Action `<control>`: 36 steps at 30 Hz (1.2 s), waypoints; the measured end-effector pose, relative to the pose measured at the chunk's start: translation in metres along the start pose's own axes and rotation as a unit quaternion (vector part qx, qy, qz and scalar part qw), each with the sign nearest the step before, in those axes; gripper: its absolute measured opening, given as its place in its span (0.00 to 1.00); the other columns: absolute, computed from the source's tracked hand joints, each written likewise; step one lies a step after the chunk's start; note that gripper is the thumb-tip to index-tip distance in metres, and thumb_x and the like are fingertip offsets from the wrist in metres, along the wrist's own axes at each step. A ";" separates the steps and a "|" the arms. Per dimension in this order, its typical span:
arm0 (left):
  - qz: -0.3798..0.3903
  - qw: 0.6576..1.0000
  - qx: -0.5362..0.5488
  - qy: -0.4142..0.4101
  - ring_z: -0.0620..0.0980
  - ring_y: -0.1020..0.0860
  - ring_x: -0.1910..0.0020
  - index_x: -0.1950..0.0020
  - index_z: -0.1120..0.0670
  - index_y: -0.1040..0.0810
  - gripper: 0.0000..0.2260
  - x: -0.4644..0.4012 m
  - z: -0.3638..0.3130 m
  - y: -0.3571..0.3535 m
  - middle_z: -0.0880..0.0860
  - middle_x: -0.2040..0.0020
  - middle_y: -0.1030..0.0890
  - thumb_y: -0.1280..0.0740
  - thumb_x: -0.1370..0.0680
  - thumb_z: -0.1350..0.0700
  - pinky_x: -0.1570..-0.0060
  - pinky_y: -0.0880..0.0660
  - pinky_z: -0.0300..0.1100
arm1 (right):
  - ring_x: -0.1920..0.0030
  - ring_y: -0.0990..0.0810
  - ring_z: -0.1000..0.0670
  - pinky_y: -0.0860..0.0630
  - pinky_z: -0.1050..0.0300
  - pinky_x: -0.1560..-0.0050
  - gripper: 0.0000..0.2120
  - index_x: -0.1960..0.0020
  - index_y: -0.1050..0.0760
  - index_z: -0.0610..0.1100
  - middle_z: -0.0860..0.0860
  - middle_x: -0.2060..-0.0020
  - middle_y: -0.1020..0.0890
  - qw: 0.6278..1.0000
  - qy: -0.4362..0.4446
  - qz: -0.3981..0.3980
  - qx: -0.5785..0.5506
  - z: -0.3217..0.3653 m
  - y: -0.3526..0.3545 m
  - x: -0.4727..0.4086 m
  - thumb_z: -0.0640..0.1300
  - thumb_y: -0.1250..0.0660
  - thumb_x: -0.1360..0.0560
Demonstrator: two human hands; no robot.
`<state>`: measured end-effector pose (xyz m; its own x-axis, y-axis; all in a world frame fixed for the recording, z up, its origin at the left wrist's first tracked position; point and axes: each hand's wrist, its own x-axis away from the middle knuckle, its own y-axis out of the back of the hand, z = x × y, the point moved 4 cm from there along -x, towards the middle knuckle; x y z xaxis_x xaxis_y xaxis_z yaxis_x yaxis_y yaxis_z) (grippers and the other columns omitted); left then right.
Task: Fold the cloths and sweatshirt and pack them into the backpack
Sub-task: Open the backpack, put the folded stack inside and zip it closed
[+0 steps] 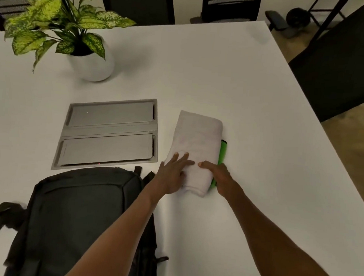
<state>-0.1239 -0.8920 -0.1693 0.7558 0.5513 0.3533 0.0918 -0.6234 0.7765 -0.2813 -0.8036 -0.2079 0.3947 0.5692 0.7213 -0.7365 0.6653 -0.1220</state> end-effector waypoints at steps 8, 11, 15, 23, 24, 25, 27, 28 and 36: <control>0.032 0.998 0.051 0.001 0.50 0.52 0.21 0.26 0.43 0.37 0.21 0.062 -0.035 -0.044 0.42 0.21 0.47 0.44 0.19 0.57 0.29 0.43 0.64 | 0.50 0.17 0.43 0.19 0.53 0.60 0.25 0.42 0.23 0.42 0.44 0.50 0.15 0.995 0.011 -0.004 -0.096 -0.046 0.030 0.077 0.32 0.24 0.37; 0.027 0.998 0.058 -0.004 0.50 0.51 0.21 0.26 0.42 0.37 0.20 0.086 -0.051 -0.055 0.43 0.21 0.46 0.45 0.18 0.54 0.29 0.42 0.63 | 0.49 0.17 0.42 0.19 0.51 0.58 0.37 0.39 0.26 0.42 0.44 0.49 0.16 0.996 -0.001 -0.011 -0.090 -0.057 0.046 0.100 0.39 0.19 0.47; -0.065 0.996 0.062 -0.018 0.51 0.34 0.27 0.33 0.43 0.28 0.18 0.112 -0.073 -0.059 0.47 0.27 0.31 0.46 0.21 0.45 0.35 0.31 0.57 | 0.45 0.19 0.39 0.19 0.43 0.51 0.35 0.37 0.25 0.48 0.44 0.47 0.16 0.990 0.022 0.047 -0.131 -0.066 0.060 0.136 0.35 0.23 0.43; -0.114 0.993 0.034 0.018 0.57 0.49 0.22 0.29 0.36 0.40 0.27 0.143 -0.099 -0.054 0.54 0.21 0.47 0.51 0.26 0.28 0.28 0.41 0.62 | 0.40 0.21 0.37 0.22 0.35 0.45 0.35 0.33 0.28 0.52 0.43 0.41 0.18 0.977 0.064 0.134 -0.151 -0.069 0.069 0.194 0.35 0.24 0.38; -0.112 0.990 0.073 0.047 0.58 0.50 0.22 0.27 0.36 0.42 0.31 0.150 -0.104 -0.049 0.56 0.21 0.48 0.48 0.28 0.26 0.27 0.43 0.61 | 0.40 0.21 0.38 0.21 0.36 0.46 0.36 0.33 0.28 0.52 0.44 0.41 0.18 0.979 0.070 0.136 -0.137 -0.066 0.069 0.202 0.35 0.23 0.38; -0.117 0.982 0.131 0.075 0.59 0.45 0.23 0.27 0.36 0.43 0.34 0.156 -0.107 -0.043 0.57 0.22 0.45 0.44 0.30 0.26 0.27 0.41 0.59 | 0.41 0.20 0.39 0.20 0.37 0.47 0.36 0.33 0.28 0.52 0.45 0.42 0.18 0.980 0.076 0.138 -0.121 -0.063 0.069 0.209 0.35 0.23 0.38; -0.145 0.955 0.238 0.099 0.55 0.30 0.32 0.30 0.35 0.41 0.36 0.170 -0.110 -0.029 0.54 0.28 0.34 0.36 0.33 0.26 0.33 0.32 0.53 | 0.41 0.20 0.40 0.20 0.38 0.48 0.37 0.34 0.29 0.53 0.46 0.42 0.18 0.982 0.081 0.149 -0.088 -0.057 0.066 0.222 0.35 0.23 0.38; -0.157 0.948 0.260 0.099 0.52 0.27 0.37 0.31 0.36 0.41 0.36 0.177 -0.111 -0.023 0.51 0.31 0.30 0.33 0.35 0.27 0.37 0.29 0.50 | 0.40 0.20 0.40 0.20 0.38 0.47 0.38 0.32 0.31 0.54 0.46 0.40 0.19 0.980 0.082 0.162 -0.078 -0.055 0.064 0.228 0.36 0.22 0.38; -0.163 0.959 0.229 0.027 0.47 0.26 0.40 0.31 0.34 0.39 0.38 0.246 -0.102 0.006 0.44 0.34 0.28 0.29 0.37 0.28 0.38 0.28 0.49 | 0.33 0.25 0.40 0.31 0.40 0.31 0.28 0.28 0.31 0.43 0.40 0.34 0.23 0.951 0.027 0.261 -0.161 -0.060 0.031 0.288 0.51 0.30 0.24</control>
<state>-0.0034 -0.7041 -0.0244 0.6052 0.7783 0.1675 0.6021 -0.5851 0.5432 -0.1572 -0.5901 -0.0447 0.0546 0.8811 0.4698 -0.6371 0.3930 -0.6631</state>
